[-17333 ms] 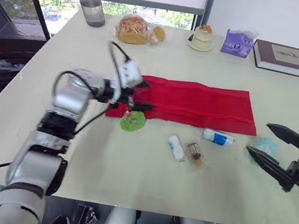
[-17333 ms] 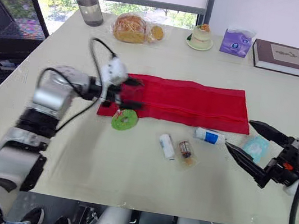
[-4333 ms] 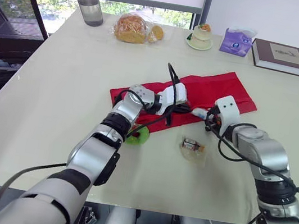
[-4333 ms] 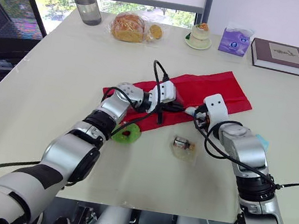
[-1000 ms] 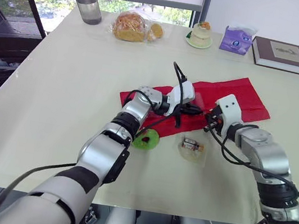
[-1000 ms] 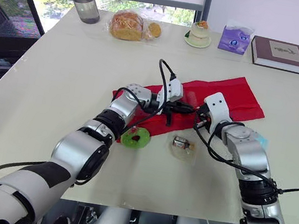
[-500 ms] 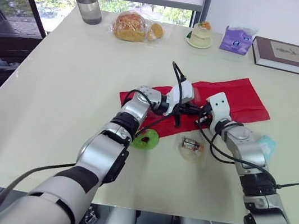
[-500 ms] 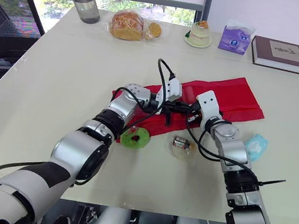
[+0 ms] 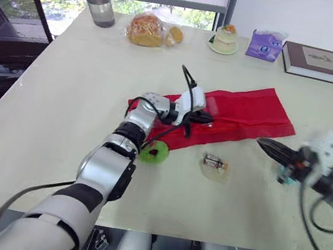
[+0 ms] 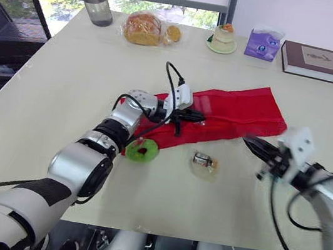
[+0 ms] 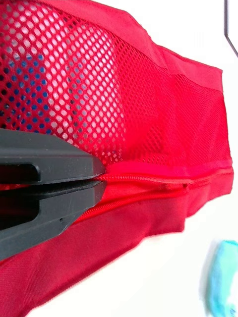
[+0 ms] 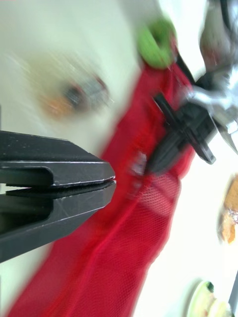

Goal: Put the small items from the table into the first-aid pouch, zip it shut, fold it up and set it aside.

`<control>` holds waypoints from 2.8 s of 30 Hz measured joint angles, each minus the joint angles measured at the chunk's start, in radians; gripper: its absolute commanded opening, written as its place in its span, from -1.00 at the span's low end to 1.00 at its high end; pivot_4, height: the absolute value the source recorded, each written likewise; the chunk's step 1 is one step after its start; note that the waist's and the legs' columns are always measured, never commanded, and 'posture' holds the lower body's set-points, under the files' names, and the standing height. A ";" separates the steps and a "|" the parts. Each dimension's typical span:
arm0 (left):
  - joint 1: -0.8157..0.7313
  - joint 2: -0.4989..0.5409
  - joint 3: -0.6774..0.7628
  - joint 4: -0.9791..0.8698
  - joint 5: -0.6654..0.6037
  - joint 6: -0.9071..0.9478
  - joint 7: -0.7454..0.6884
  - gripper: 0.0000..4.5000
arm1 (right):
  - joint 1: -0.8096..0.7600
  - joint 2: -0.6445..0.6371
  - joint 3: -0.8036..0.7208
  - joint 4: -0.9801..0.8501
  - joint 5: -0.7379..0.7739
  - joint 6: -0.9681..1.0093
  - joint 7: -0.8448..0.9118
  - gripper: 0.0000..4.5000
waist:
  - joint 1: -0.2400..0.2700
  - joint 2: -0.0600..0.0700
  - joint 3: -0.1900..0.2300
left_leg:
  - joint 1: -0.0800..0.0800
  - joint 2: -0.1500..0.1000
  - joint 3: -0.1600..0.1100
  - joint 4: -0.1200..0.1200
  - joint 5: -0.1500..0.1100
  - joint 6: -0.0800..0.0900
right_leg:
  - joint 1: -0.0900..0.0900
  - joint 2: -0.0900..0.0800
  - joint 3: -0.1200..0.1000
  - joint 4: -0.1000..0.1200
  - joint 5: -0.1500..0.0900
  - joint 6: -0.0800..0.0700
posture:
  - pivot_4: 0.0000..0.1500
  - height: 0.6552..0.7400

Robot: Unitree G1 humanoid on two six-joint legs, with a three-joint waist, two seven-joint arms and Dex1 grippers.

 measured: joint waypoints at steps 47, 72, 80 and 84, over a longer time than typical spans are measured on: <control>0.010 0.073 -0.012 0.028 0.009 -0.099 -0.148 -1.00 | -0.229 0.057 0.567 0.295 -0.442 -0.247 0.059 0.96 | 0.008 0.000 0.001 | 0.010 0.000 0.000 0.000 0.000 0.000 | 0.010 0.001 0.001 -0.001 0.000 0.000 | 1.00 1.00; 0.011 0.012 -0.009 0.022 0.004 -0.107 -0.124 -1.00 | -0.298 0.133 0.558 0.161 -0.548 0.222 -0.251 -0.83 | 0.015 0.000 0.001 | 0.010 0.000 0.000 0.000 0.000 0.000 | 0.010 0.001 0.001 -0.001 0.000 0.000 | 1.00 1.00; 0.069 -0.042 -0.016 -0.074 -0.013 -0.084 -0.139 -1.00 | -0.403 0.294 0.567 0.195 -0.578 0.447 -0.433 -0.83 | 0.014 0.000 0.001 | 0.009 0.000 0.000 0.000 0.000 0.000 | 0.010 0.001 0.001 -0.001 0.000 0.000 | 1.00 1.00; 0.088 -0.061 -0.018 -0.115 -0.017 -0.059 -0.139 -1.00 | -0.446 0.340 0.560 0.217 -0.578 0.511 -0.495 -0.83 | 0.015 0.000 0.001 | 0.009 0.000 0.000 0.000 0.000 0.000 | 0.010 0.001 0.001 -0.001 0.000 0.000 | 1.00 1.00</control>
